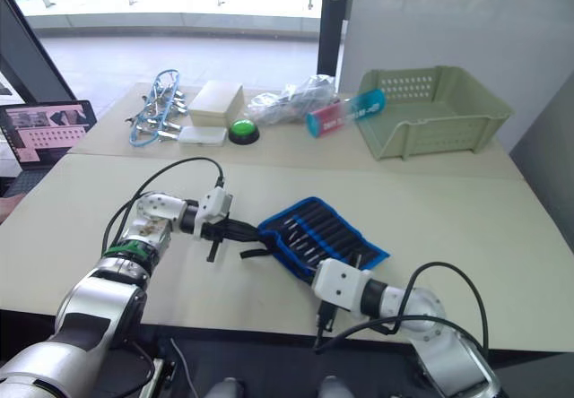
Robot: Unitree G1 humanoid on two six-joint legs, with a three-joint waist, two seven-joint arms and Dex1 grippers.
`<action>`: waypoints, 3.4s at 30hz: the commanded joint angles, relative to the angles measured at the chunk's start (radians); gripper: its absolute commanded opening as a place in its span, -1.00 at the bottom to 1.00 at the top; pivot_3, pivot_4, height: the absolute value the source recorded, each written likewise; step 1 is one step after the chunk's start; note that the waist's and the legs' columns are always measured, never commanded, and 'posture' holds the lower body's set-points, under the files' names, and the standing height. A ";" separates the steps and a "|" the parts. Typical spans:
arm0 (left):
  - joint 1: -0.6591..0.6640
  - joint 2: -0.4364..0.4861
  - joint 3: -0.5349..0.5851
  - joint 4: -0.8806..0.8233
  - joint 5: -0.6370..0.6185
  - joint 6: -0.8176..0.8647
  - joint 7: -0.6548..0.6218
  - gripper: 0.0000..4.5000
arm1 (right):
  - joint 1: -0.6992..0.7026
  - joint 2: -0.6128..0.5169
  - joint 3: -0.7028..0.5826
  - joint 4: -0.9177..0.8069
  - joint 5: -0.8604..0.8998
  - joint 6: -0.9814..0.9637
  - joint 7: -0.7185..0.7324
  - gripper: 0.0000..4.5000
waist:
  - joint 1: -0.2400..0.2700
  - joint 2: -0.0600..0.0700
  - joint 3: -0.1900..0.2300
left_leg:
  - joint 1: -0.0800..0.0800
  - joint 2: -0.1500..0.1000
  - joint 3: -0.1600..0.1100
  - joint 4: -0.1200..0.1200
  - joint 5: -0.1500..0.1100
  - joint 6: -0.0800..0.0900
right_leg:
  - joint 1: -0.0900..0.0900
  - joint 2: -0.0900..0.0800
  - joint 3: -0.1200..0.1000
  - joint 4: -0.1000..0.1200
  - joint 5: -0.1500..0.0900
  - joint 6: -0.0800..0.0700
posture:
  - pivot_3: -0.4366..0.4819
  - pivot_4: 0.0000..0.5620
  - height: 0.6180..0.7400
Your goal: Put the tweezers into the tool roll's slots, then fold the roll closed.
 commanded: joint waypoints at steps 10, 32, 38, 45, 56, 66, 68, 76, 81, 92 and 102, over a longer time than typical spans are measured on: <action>0.271 0.216 -0.086 -0.508 -0.163 0.104 -0.005 -0.99 | -0.115 -0.039 0.108 0.113 -0.231 -0.280 -0.013 -1.00 | -0.023 0.000 0.000 | 0.003 0.000 0.000 0.000 0.000 0.000 | 0.000 0.000 0.000 0.005 0.000 0.000 | -0.05 -0.47 1.00; 0.577 0.248 0.091 -1.075 -0.293 0.769 0.411 -0.99 | -0.332 0.096 0.030 0.378 0.125 0.074 0.169 -1.00 | -0.019 0.001 0.001 | 0.004 0.001 0.000 0.001 0.000 0.000 | 0.000 0.000 0.000 0.009 0.000 0.000 | -0.05 -0.47 1.00; 0.606 0.237 0.050 -1.037 -0.200 0.692 0.416 -0.99 | -0.331 0.111 0.041 0.340 0.101 0.171 0.139 -1.00 | -0.019 0.001 0.001 | 0.004 0.001 0.000 0.002 0.000 0.000 | 0.000 0.000 0.000 0.010 0.000 0.000 | -0.05 -0.47 1.00; 0.574 0.263 0.065 -0.960 -0.159 0.617 0.392 -0.99 | -0.277 0.101 0.042 0.263 0.107 0.245 0.114 -1.00 | -0.018 0.001 0.001 | 0.004 0.001 0.000 0.002 0.000 0.000 | 0.000 0.000 0.000 0.009 0.000 0.000 | -0.05 -0.47 1.00; 0.494 0.260 0.061 -0.885 -0.143 0.518 0.351 -0.99 | -0.276 0.158 0.013 0.155 0.182 0.439 0.027 -1.00 | -0.018 0.001 0.001 | 0.003 0.000 0.000 0.002 0.000 0.000 | -0.001 0.000 0.000 0.009 0.000 0.000 | -0.05 -0.47 1.00; 0.484 0.264 0.058 -0.801 -0.091 0.449 0.361 -1.00 | -0.237 0.145 -0.056 0.128 0.212 0.410 -0.003 -0.31 | -0.017 0.001 0.001 | 0.003 0.000 0.000 0.001 0.000 0.000 | -0.001 0.000 0.000 0.009 0.000 0.000 | -0.05 -0.47 1.00; 0.480 0.267 0.054 -0.793 -0.080 0.436 0.365 -1.00 | -0.221 0.154 -0.104 0.078 0.245 0.408 -0.013 -0.01 | -0.018 0.001 0.001 | 0.003 0.000 0.000 0.001 0.000 0.000 | -0.001 0.000 0.000 0.009 0.000 0.000 | -0.05 -0.47 1.00; 0.454 0.264 0.045 -0.790 -0.060 0.435 0.360 -1.00 | -0.204 0.154 -0.019 -0.069 0.201 0.256 -0.019 0.13 | -0.020 0.001 0.001 | 0.003 0.001 0.000 0.001 0.000 0.000 | -0.001 0.000 0.000 0.009 0.000 0.000 | -0.05 -0.47 1.00; 0.431 0.265 0.036 -0.756 -0.035 0.414 0.359 -1.00 | -0.215 0.252 0.139 0.062 0.039 0.133 -0.136 -0.21 | -0.021 0.001 0.001 | 0.003 0.001 0.000 0.001 0.000 0.000 | -0.002 0.000 0.000 0.009 0.000 0.000 | -0.05 -0.47 1.00; 0.460 0.260 0.065 -0.788 -0.068 0.471 0.368 -0.60 | -0.168 0.329 0.155 0.305 -0.075 0.084 -0.259 -1.00 | -0.020 0.001 0.001 | 0.003 0.000 0.000 0.001 0.000 0.000 | -0.002 0.000 0.000 0.010 0.000 0.000 | -0.05 -0.47 1.00; 0.600 0.263 0.220 -1.020 -0.255 0.637 0.431 0.41 | -0.163 0.340 0.141 0.351 -0.079 0.122 -0.259 -1.00 | -0.021 0.001 0.001 | 0.004 0.001 0.000 0.001 0.000 0.000 | -0.002 0.000 0.001 0.011 0.000 0.000 | -0.05 -0.47 1.00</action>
